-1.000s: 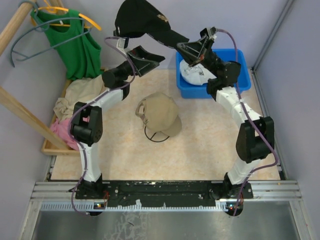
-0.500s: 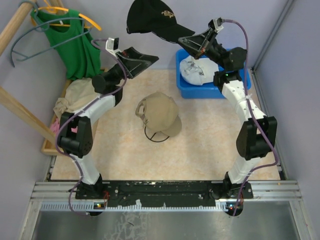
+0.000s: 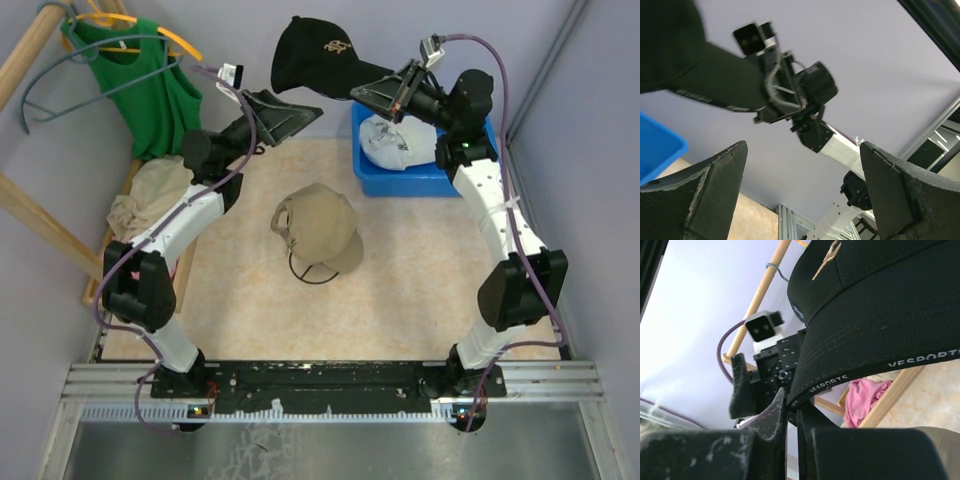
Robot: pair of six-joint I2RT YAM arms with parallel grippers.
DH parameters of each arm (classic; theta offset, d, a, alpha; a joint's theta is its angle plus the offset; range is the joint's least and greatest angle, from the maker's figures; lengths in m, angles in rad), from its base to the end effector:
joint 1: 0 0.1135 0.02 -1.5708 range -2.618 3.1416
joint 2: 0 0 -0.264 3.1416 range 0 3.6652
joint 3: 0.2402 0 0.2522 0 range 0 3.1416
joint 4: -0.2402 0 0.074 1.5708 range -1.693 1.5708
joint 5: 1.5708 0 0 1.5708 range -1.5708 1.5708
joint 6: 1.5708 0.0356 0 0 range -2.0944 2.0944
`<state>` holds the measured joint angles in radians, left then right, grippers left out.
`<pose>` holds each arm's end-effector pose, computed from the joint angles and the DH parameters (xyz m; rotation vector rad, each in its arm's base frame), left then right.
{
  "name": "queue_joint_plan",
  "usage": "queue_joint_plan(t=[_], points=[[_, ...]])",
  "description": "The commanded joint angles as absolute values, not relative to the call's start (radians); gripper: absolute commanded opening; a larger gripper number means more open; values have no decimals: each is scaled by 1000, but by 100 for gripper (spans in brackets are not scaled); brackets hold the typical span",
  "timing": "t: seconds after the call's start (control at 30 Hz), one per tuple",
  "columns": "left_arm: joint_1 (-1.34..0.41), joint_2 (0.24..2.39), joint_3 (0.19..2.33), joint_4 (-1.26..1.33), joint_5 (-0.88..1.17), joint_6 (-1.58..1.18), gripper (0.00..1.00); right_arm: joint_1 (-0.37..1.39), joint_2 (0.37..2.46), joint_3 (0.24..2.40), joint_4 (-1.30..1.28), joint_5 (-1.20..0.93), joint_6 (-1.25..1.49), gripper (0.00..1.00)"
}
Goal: Stack the hats
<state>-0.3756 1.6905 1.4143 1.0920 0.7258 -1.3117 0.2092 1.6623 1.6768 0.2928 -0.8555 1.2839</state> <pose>0.3379 -0.1586 0.4398 0.3392 1.1135 -1.7962 0.3671 0.1054 0.4694 -0.0321 1.6220 1.7386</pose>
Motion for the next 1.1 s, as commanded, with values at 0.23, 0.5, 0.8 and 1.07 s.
queue_joint_plan(t=[0.23,0.5,0.8,1.07], points=[[-408,1726,1450,954,691,-1300,99,228,1578,1758,238,-850,1167,0],[-409,1741,1466,942,673,-1297,99,254,1558,1749,171,-847,1111,0],[-408,1757,1458,894,643,-1270,70,296,1523,1725,131,-849,1079,0],[-406,1782,1476,885,599,-1280,72,328,1452,1657,10,-857,979,0]])
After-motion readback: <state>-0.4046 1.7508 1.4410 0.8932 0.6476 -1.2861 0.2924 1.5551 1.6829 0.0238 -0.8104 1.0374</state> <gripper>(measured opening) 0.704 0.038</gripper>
